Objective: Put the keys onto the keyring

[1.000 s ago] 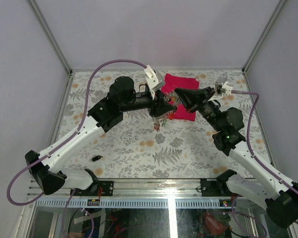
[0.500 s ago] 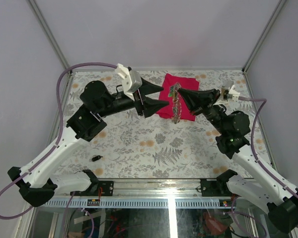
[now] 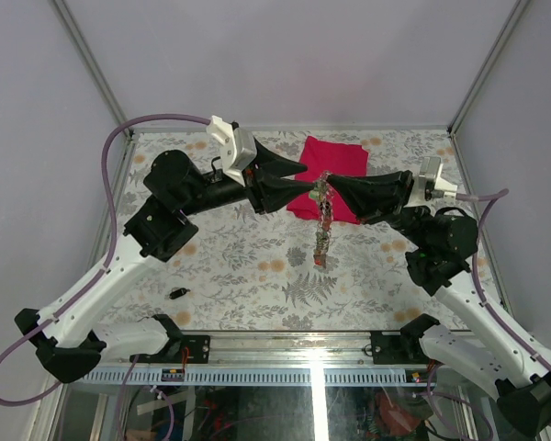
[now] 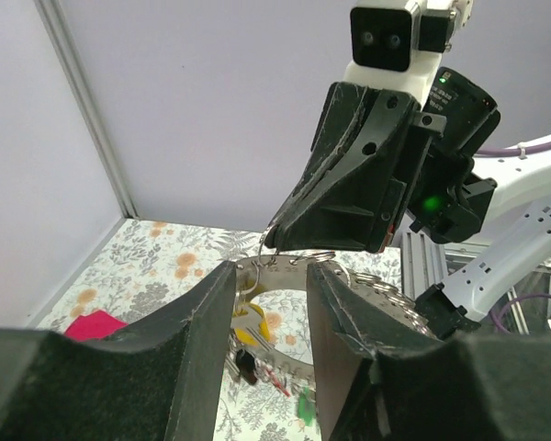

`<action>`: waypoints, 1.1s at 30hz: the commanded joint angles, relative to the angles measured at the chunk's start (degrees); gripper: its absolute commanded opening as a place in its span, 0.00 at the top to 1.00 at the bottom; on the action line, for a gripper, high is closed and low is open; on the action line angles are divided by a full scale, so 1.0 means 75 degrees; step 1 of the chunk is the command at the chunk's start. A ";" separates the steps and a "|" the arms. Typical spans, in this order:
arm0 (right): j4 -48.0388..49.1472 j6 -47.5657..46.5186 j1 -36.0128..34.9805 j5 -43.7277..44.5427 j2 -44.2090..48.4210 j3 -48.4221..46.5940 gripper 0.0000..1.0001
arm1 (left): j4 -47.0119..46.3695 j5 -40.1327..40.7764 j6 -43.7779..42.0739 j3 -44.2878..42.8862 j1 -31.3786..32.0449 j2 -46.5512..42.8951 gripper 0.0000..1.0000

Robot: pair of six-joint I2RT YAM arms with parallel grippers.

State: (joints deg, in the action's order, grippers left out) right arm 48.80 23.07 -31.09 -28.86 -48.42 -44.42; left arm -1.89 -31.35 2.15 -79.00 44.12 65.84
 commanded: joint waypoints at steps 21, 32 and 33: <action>0.1186 0.0363 -0.0025 -0.0991 -0.0008 -0.0792 1.00 | -0.0456 -0.1271 0.0035 -0.0409 0.0022 0.0379 0.72; 0.1080 0.0462 -0.0020 -0.1207 -0.0151 -0.0908 1.00 | -0.0510 -0.1481 0.0011 -0.0418 0.0018 0.0359 0.75; 0.1076 0.0472 -0.0031 -0.1219 -0.0158 -0.0909 1.00 | -0.0513 -0.1490 0.0002 -0.0404 0.0013 0.0352 0.75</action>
State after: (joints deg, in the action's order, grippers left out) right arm 52.10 25.74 -31.09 -37.52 -49.67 -47.13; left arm -2.17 -41.19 2.57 -80.03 44.12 68.93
